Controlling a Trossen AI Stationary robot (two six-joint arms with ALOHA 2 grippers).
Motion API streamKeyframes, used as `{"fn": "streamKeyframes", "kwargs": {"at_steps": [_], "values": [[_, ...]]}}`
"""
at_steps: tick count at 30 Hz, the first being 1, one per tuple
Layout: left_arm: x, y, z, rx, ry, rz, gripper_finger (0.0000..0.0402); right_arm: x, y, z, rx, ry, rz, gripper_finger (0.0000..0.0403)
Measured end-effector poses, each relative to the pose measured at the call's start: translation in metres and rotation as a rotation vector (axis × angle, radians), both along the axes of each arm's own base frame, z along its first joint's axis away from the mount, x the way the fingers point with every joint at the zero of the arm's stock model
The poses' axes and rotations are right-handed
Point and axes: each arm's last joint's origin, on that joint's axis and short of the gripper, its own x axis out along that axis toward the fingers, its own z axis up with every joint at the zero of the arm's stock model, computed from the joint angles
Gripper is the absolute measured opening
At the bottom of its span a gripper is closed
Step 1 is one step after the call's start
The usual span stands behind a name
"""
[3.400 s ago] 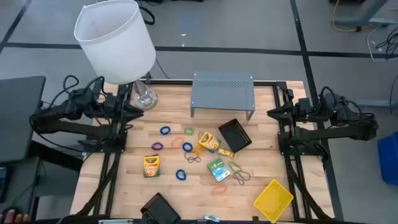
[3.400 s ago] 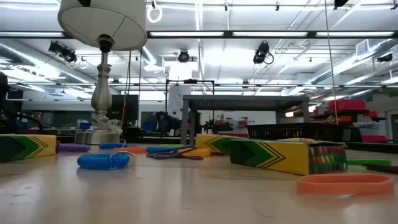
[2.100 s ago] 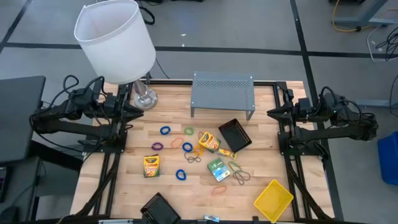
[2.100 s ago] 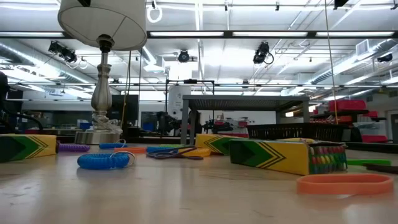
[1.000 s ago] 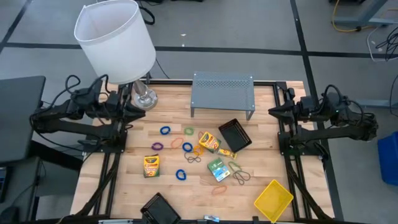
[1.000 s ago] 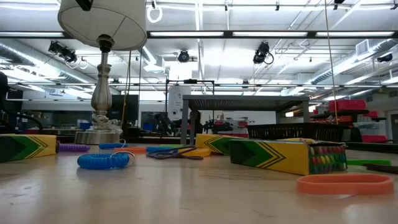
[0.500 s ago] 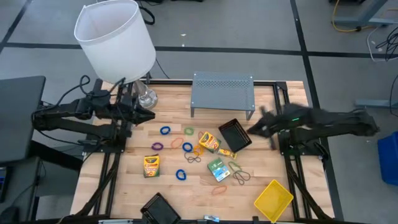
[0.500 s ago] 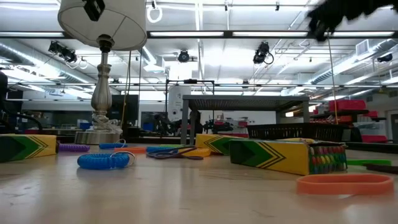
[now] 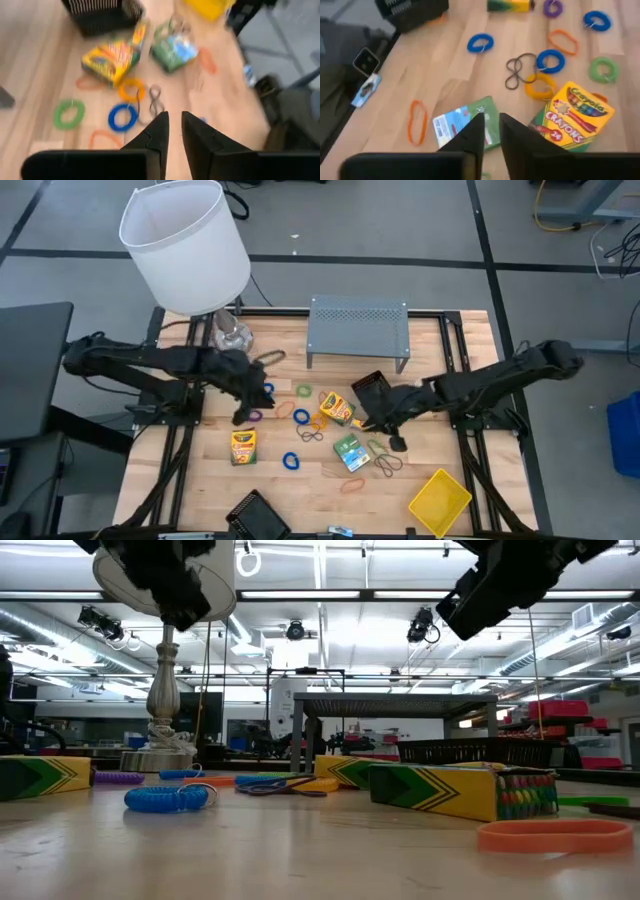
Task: Pick & Place Office Desk Supplies
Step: Put the yellow crayon box into the top black bin
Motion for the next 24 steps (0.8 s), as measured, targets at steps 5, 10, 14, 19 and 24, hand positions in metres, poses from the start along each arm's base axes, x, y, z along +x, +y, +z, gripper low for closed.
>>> {"fn": "streamKeyframes", "kwargs": {"at_steps": [5,10,14,19,24], "values": [[0.008,-0.012,-0.02,0.094,0.126,-0.032,0.0114,0.02,0.015,-0.001,-0.073,0.167,-0.026,0.0163],[0.008,-0.028,-0.028,0.178,0.171,-0.017,0.0188,0.038,0.024,-0.007,-0.119,0.319,-0.043,0.0245],[0.001,-0.04,-0.033,0.175,0.242,-0.049,0.0228,0.047,0.035,-0.021,-0.096,0.389,-0.029,0.0261],[-0.006,-0.057,-0.035,0.168,0.268,-0.096,0.0242,0.053,0.046,-0.039,-0.11,0.444,-0.014,0.0248],[-0.012,-0.072,-0.034,0.247,0.227,-0.093,0.0238,0.057,0.042,-0.05,-0.173,0.464,-0.065,0.0237]]}}
